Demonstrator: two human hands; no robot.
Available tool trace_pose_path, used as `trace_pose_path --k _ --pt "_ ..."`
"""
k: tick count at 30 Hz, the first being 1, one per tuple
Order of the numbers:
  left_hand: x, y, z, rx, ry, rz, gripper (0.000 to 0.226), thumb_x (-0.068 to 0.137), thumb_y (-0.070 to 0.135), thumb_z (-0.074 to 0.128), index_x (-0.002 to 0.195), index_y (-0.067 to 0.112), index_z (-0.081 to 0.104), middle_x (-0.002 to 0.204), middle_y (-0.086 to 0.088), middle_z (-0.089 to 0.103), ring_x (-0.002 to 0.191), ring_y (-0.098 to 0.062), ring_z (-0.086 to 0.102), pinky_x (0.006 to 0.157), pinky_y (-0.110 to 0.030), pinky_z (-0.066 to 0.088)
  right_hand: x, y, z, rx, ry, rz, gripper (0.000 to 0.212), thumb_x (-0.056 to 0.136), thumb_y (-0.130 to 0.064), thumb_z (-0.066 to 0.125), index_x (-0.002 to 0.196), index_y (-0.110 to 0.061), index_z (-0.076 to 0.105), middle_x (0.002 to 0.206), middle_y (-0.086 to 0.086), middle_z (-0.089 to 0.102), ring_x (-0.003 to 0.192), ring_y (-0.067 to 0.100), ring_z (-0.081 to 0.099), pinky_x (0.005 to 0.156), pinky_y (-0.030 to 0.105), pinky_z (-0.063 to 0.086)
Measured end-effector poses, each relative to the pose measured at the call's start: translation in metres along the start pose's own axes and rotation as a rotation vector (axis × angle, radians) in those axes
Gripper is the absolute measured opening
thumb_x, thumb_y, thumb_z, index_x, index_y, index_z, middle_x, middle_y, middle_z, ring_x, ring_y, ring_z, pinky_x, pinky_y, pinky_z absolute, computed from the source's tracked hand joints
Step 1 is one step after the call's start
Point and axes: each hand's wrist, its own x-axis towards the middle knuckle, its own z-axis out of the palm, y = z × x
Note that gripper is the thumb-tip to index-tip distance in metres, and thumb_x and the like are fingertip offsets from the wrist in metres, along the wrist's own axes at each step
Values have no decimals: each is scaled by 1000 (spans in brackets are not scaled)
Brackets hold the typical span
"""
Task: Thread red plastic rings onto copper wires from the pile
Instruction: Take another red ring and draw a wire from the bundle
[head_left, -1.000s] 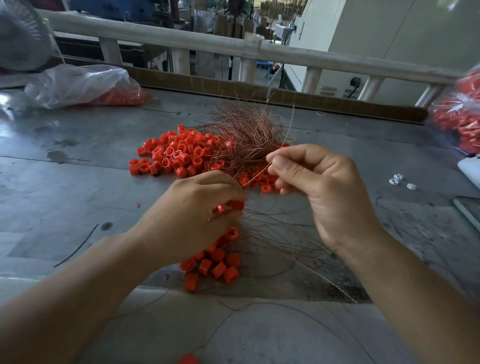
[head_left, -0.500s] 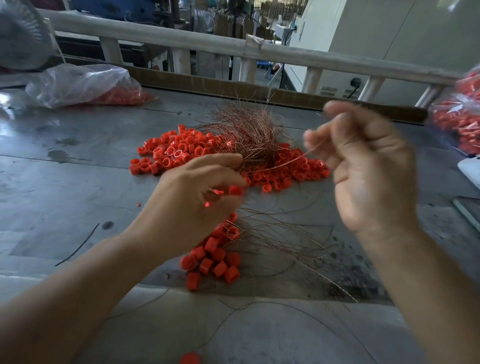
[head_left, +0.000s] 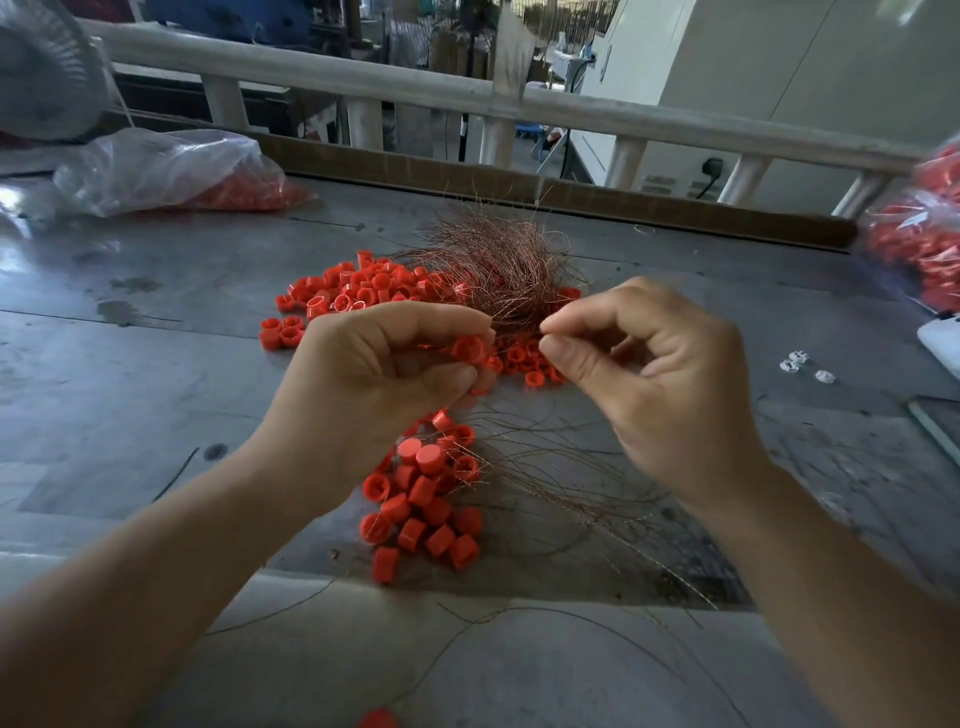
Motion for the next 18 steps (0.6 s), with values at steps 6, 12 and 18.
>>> trace_pose_path --k 6,12,18 --pt "-1 2 1 -1 0 -1 29 56 5 63 84 14 64 74 8 72 66 -3 68 58 -11 50 -2 -3 4 -10 -32 -3 14 76 -14 67 82 -25 62 73 -9 60 72 6 57 61 9 41" --pt "-1 2 -1 28 -22 1 30 57 11 64 85 21 66 74 10 72 64 -1 66 61 -10 50 -2 -3 3 -32 -22 -5 11 77 -13 67 81 -23 64 73 -7 61 72 7 56 62 8 40" --pt "-2 1 -2 42 -84 -10 31 60 16 65 91 21 66 71 5 70 59 -3 62 57 -14 50 -2 -3 3 -42 -19 11 8 77 -14 67 81 -21 65 73 -8 61 73 6 56 62 9 40"
